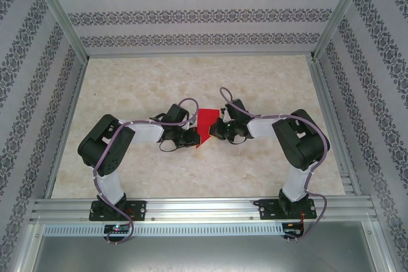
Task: Fold a paper plane with a square sheet of paper (pick it up from the middle)
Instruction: Third fold the triangle at the center of the table.
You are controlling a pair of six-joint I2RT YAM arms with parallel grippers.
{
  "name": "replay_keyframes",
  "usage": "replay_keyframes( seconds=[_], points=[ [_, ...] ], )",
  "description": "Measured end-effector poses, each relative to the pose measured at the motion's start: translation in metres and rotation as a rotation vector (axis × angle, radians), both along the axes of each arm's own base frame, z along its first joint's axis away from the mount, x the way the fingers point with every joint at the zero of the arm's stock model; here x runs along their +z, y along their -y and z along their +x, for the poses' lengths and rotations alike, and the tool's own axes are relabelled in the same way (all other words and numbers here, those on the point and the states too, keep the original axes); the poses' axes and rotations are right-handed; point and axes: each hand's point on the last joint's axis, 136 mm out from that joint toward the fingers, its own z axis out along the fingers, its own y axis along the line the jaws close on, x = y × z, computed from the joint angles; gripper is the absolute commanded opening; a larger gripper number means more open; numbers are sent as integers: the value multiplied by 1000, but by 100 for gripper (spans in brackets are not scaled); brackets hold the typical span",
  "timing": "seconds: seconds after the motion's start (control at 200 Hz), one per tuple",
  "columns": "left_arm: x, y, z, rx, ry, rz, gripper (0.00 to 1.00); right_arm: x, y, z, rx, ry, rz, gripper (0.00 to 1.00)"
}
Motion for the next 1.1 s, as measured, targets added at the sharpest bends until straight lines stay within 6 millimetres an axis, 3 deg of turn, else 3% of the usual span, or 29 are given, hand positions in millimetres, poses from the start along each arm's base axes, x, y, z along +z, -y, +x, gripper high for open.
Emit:
replay_keyframes(
  seconds=[0.165, 0.365, 0.515, 0.594, 0.699, 0.829, 0.949, 1.099],
  points=[
    [0, 0, 0, -1, 5, -7, 0, 0, 12, 10, -10, -15, 21, 5],
    [0, 0, 0, 0, 1, -8, 0, 2, 44, 41, -93, 4, -41, 6],
    [2, -1, -1, -1, -19, -2, 2, 5, 56, 51, -126, 20, -89, 9],
    [4, -1, -1, -2, -35, 9, 7, 13, 58, 49, -132, 30, -91, 14],
    [8, -1, -1, -2, -52, 19, 14, 39, 59, 46, -142, 82, -72, 28],
    [28, 8, 14, 1, -5, -4, 20, 67, 58, 37, -156, 141, -43, 40],
    [44, 10, 31, 22, 64, -1, 18, 65, 55, 23, -160, 124, -35, 45],
    [41, 3, 43, 68, 111, 56, 13, 54, 46, 8, -142, 89, -40, 47]
  ],
)
